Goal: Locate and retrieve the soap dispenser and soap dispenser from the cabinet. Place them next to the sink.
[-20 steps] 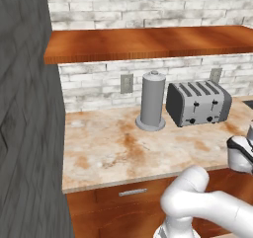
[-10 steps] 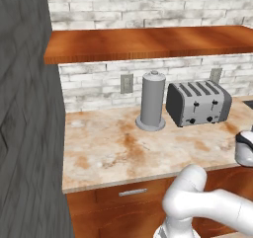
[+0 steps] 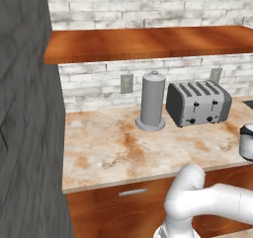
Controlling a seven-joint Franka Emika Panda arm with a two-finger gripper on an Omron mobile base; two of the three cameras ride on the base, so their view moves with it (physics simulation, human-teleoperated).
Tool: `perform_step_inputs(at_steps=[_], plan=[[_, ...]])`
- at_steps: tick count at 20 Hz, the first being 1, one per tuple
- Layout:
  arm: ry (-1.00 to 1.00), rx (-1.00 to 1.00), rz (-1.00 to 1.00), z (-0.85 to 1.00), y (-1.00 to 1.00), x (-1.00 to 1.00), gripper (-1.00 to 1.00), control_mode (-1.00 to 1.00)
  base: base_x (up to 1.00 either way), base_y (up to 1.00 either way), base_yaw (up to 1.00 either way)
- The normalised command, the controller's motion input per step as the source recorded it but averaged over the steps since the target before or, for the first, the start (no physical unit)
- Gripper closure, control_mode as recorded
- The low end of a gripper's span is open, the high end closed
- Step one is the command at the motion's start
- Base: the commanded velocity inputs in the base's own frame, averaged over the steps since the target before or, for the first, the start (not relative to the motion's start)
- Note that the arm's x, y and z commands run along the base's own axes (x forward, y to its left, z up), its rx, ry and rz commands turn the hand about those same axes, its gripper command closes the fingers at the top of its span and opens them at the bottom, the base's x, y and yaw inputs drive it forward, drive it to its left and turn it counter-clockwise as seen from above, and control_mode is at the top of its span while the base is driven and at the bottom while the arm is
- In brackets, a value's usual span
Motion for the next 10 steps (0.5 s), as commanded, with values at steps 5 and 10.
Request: perform_step_inputs(at_steps=[5, 10], plan=[[0.0, 0.03, 0.0, -0.88, -0.32, -0.11, 1.0, -1.0, 0.0, 0.0, 0.0], [0.0, 0.13, 0.0, -0.7, -0.04, -0.11, -1.0, -1.0, 0.0, 0.0, 0.0]])
